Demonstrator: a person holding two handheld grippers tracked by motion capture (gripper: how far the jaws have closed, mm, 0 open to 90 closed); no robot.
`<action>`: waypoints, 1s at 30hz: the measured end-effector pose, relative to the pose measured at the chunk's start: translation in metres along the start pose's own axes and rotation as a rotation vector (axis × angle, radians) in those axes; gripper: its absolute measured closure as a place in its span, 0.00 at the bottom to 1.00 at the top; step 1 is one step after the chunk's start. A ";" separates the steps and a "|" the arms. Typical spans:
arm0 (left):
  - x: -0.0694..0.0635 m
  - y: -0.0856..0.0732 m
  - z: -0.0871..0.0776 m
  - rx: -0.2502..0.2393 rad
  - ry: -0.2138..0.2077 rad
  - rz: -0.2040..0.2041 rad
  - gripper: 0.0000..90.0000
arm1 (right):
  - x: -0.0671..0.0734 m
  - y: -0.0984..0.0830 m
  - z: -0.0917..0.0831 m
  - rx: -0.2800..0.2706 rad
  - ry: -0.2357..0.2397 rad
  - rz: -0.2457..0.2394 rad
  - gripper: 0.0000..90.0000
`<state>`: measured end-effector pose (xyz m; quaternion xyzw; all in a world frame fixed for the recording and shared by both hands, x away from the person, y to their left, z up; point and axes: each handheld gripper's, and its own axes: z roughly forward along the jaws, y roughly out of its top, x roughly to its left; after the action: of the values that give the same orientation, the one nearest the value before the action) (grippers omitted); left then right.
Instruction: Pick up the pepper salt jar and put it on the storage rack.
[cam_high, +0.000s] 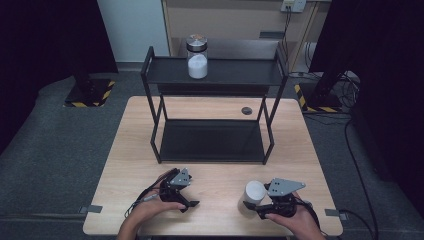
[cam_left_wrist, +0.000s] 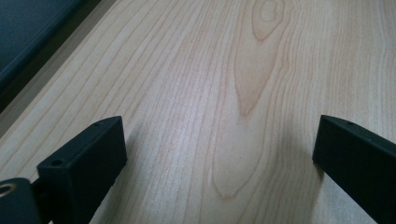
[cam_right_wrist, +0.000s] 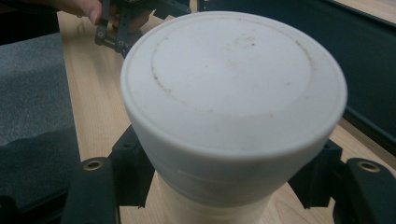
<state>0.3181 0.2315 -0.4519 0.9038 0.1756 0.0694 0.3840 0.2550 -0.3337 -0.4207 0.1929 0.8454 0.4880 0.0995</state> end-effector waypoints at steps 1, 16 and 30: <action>0.000 0.000 0.000 0.000 0.000 0.000 0.02 | 0.000 -0.001 0.000 -0.009 -0.001 0.004 0.40; 0.000 0.000 0.000 0.000 -0.001 0.001 0.02 | -0.005 -0.004 -0.008 -0.035 -0.009 0.019 0.40; 0.000 0.000 0.000 0.000 -0.001 0.001 0.02 | -0.024 0.019 -0.030 -0.055 -0.003 -0.010 0.40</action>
<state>0.3183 0.2317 -0.4519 0.9040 0.1750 0.0692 0.3839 0.2706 -0.3594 -0.3898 0.1866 0.8325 0.5103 0.1084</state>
